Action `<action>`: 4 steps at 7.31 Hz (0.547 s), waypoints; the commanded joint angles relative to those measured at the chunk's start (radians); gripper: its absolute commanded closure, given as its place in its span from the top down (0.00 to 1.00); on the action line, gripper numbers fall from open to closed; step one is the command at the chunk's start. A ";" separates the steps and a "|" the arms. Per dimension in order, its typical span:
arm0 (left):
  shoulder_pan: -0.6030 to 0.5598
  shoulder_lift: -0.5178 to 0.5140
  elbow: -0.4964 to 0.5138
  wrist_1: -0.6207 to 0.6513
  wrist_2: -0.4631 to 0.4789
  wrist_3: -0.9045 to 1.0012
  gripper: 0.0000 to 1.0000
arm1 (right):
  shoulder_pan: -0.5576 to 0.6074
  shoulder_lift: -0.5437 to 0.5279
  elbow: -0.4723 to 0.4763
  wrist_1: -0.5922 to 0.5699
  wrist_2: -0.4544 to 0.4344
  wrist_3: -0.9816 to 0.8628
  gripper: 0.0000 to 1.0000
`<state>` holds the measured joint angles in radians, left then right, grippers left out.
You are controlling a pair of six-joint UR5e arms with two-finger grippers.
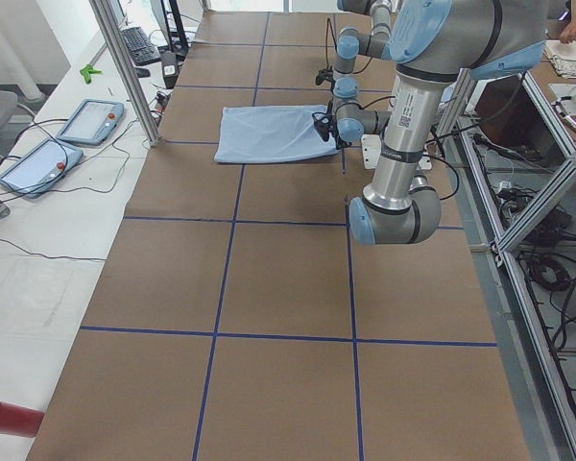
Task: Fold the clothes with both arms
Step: 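Move the right gripper down to the shirt's other near corner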
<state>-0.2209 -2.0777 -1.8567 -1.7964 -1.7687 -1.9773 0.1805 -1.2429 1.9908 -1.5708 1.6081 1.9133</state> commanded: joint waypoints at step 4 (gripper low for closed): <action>0.000 -0.001 -0.004 0.003 0.000 0.000 0.00 | 0.001 -0.001 -0.021 -0.001 -0.020 0.006 1.00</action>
<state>-0.2209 -2.0792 -1.8606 -1.7948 -1.7687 -1.9773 0.1828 -1.2475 1.9762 -1.5711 1.5921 1.9192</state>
